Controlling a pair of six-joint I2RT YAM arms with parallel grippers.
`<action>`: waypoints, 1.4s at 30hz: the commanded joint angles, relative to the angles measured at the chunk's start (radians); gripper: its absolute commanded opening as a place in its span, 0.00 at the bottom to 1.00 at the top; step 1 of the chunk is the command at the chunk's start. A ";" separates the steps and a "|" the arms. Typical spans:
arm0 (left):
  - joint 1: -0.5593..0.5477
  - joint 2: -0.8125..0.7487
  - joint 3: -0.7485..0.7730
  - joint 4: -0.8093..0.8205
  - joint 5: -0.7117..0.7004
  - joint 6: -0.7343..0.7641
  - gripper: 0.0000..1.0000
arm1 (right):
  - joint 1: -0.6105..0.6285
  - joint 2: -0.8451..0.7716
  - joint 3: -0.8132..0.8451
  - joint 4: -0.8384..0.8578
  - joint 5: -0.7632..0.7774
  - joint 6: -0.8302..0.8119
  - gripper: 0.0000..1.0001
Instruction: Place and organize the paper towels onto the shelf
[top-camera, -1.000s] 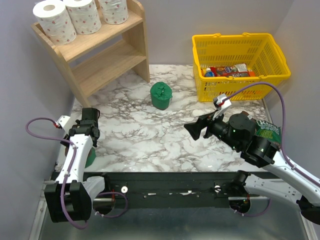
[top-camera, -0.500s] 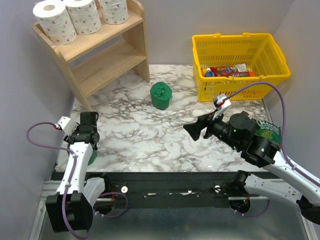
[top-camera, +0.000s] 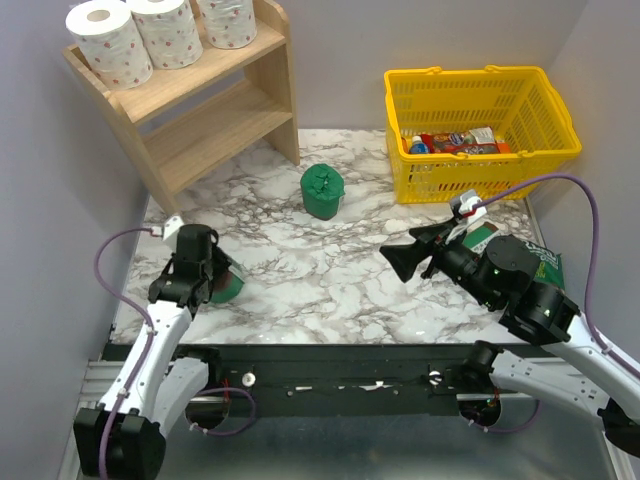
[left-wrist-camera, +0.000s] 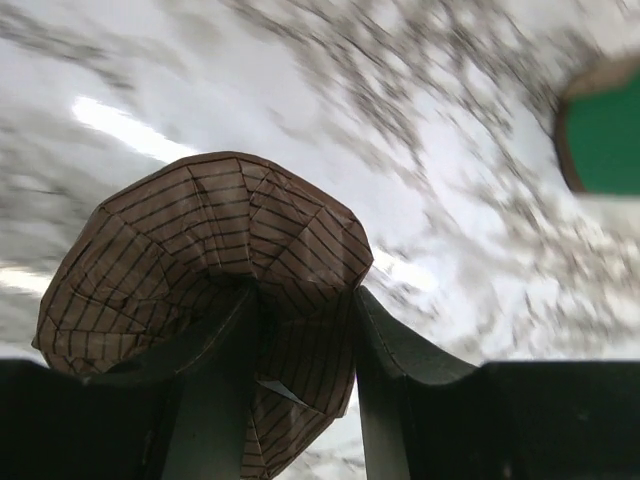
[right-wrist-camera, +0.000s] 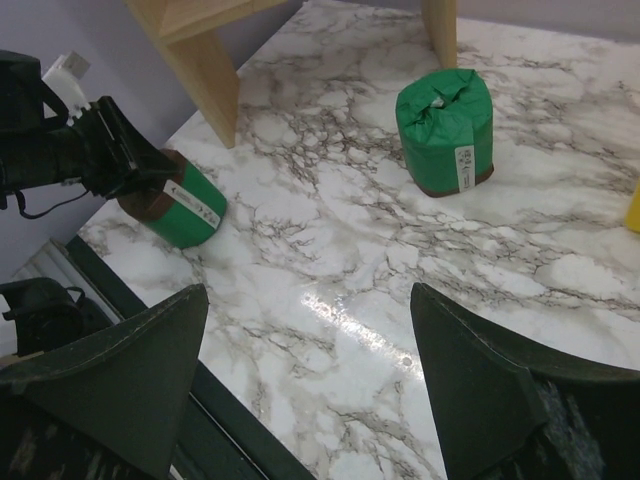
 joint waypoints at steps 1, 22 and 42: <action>-0.295 0.112 0.055 0.102 0.065 -0.073 0.40 | -0.002 -0.006 -0.022 0.005 0.024 -0.010 0.91; -0.400 0.216 0.468 -0.161 -0.134 0.048 0.99 | 0.034 0.317 0.059 -0.021 -0.123 0.076 0.87; -0.179 -0.494 0.118 -0.273 -0.300 -0.034 0.99 | 0.279 1.063 0.546 -0.070 0.056 0.128 0.84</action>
